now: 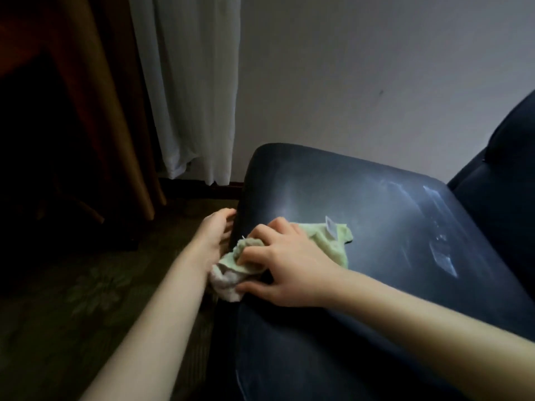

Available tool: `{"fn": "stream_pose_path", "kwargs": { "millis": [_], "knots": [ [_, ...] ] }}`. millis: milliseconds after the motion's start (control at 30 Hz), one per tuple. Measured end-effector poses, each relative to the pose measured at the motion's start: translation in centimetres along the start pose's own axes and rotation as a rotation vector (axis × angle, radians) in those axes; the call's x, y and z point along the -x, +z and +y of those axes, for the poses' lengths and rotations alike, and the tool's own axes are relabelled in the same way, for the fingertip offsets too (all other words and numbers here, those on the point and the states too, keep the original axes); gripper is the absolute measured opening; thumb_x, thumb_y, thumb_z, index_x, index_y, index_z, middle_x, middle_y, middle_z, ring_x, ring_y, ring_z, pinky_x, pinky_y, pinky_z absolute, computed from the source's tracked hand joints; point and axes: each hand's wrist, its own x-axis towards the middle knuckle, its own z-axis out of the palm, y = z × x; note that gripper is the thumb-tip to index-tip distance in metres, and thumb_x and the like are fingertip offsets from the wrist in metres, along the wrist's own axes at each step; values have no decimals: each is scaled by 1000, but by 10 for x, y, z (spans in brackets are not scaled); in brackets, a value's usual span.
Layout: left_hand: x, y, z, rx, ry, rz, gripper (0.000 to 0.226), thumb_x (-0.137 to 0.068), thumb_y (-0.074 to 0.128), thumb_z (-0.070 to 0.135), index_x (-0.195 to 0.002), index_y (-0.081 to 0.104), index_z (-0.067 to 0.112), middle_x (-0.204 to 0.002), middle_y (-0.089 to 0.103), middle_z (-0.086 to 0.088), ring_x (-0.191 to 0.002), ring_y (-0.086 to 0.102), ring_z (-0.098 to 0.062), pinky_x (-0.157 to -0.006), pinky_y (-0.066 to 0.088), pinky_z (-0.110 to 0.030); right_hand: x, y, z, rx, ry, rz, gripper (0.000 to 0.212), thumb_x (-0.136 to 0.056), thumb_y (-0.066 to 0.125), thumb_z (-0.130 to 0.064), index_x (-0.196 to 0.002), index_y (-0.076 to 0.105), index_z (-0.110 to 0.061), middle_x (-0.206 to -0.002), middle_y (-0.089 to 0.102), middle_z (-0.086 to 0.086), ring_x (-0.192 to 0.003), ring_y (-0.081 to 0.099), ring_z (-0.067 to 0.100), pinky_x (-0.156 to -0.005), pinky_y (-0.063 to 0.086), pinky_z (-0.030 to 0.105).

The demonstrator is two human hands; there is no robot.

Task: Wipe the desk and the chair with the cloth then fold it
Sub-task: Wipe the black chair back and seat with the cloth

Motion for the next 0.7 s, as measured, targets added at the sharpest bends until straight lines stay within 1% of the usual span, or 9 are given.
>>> {"fn": "stream_pose_path", "kwargs": {
  "millis": [133, 200, 267, 300, 400, 467, 567, 667, 700],
  "knots": [
    [2, -1, 4, -19, -29, -16, 24, -97, 44, 24, -110, 60, 11, -108, 59, -10, -101, 54, -26, -78, 47, -32, -20, -11, 23, -55, 7, -63, 34, -83, 62, -50, -108, 67, -26, -117, 53, 2, -101, 45, 25, -84, 39, 37],
    [1, -1, 3, 17, -47, -44, 26, -96, 46, 22, -108, 62, 5, -100, 66, -13, -81, 65, -20, -63, 53, -28, -35, -13, 44, -57, 63, -44, 34, -84, 63, -47, -111, 67, -27, -119, 51, 2, -105, 44, 25, -89, 40, 38],
    [4, 3, 1, 6, 6, -73, 22, -97, 45, 15, -89, 62, 5, -72, 67, -10, -49, 63, -10, -42, 47, -17, -55, -11, 73, -55, 152, -8, 36, -85, 62, -44, -116, 65, -27, -120, 50, 4, -108, 43, 26, -93, 40, 40],
    [5, 5, -1, -26, 33, -62, 20, -96, 45, 13, -87, 62, 6, -68, 67, -7, -48, 62, -7, -41, 45, -15, -65, -9, 89, -33, 199, 14, 36, -87, 59, -44, -119, 63, -28, -121, 50, 5, -109, 43, 27, -95, 40, 41],
    [5, 8, -5, -111, 116, 0, 28, -95, 48, 21, -119, 58, 9, -115, 65, -11, -96, 63, -18, -60, 45, -22, -92, 0, 142, 110, 380, 123, 37, -93, 48, -42, -124, 56, -25, -119, 50, 12, -111, 44, 36, -95, 40, 44],
    [7, 8, -6, -151, 133, -6, 37, -94, 50, 26, -129, 53, 13, -125, 60, -10, -110, 58, -24, -72, 47, -27, -99, 2, 167, 112, 571, 191, 37, -95, 43, -40, -127, 53, -22, -122, 49, 15, -112, 42, 39, -95, 39, 44],
    [7, 6, -8, -173, 133, -21, 38, -93, 50, 29, -128, 55, 16, -123, 61, -6, -106, 60, -19, -79, 51, -28, -100, 0, 181, 26, 678, 208, 36, -95, 42, -35, -127, 53, -24, -125, 48, 14, -113, 41, 39, -98, 35, 44],
    [12, 3, -5, -138, 109, -21, 25, -98, 43, 26, -113, 60, 15, -101, 64, -2, -83, 59, -12, -52, 47, -17, -84, -1, 160, 0, 519, 154, 41, -89, 39, -45, -120, 59, -27, -113, 52, 10, -107, 45, 37, -95, 39, 44],
    [12, 2, -3, -134, 88, -25, 22, -99, 42, 26, -110, 59, 17, -96, 62, 0, -80, 56, -12, -51, 46, -18, -74, -1, 145, 16, 440, 155, 48, -84, 35, -53, -112, 63, -26, -107, 53, 9, -102, 47, 36, -91, 41, 44]
  ]
}}
